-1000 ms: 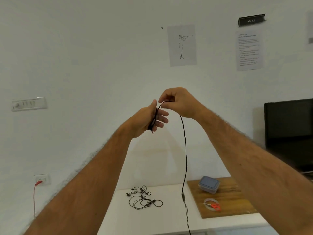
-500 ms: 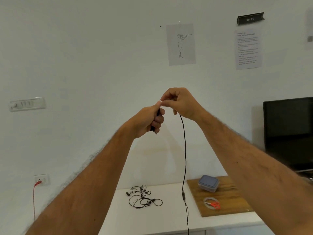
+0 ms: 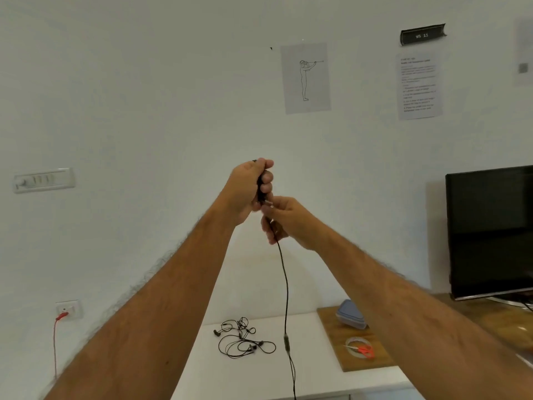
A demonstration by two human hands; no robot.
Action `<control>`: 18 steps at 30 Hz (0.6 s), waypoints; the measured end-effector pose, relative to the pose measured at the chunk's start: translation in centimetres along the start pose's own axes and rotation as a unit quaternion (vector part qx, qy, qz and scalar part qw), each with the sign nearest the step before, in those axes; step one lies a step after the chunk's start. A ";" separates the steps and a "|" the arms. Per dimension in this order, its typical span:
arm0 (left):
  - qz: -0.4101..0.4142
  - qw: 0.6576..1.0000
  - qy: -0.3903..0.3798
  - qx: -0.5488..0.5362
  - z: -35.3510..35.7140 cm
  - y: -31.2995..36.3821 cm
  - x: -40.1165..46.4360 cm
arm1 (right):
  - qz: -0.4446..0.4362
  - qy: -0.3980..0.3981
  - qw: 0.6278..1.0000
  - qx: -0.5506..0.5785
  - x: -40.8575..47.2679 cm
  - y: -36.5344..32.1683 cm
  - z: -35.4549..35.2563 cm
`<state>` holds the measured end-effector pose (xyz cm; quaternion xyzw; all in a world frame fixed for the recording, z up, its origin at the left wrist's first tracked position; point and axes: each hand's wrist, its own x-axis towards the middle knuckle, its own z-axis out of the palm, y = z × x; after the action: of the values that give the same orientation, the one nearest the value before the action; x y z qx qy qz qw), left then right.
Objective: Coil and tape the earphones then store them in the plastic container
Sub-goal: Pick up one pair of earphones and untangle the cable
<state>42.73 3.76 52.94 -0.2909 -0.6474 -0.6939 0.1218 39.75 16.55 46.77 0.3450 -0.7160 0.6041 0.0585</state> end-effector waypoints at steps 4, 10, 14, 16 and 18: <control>0.064 0.991 0.085 0.086 -0.6 0.1 0.5 | 0.038 -0.064 0.995 -0.071 -0.8 0.1 0.8; 0.091 0.964 0.129 0.214 -1.8 -0.8 0.4 | -0.007 -0.019 0.979 -0.205 -1.1 -2.9 0.5; 0.058 0.942 0.108 0.313 -2.4 -1.4 0.2 | -0.052 0.011 0.961 -0.271 -0.6 -4.3 -0.7; 0.020 0.946 0.054 0.318 -2.4 -1.6 -0.2 | -0.076 0.030 0.950 -0.301 -0.2 -4.9 -1.4; -0.014 0.958 -0.002 0.286 -2.3 -1.6 -0.8 | -0.107 0.059 0.937 -0.328 0.3 -5.4 -2.0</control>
<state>41.91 1.59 51.20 -0.2363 -0.8230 -0.4810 0.1883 41.91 18.09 51.89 0.3452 -0.8284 0.3449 0.2751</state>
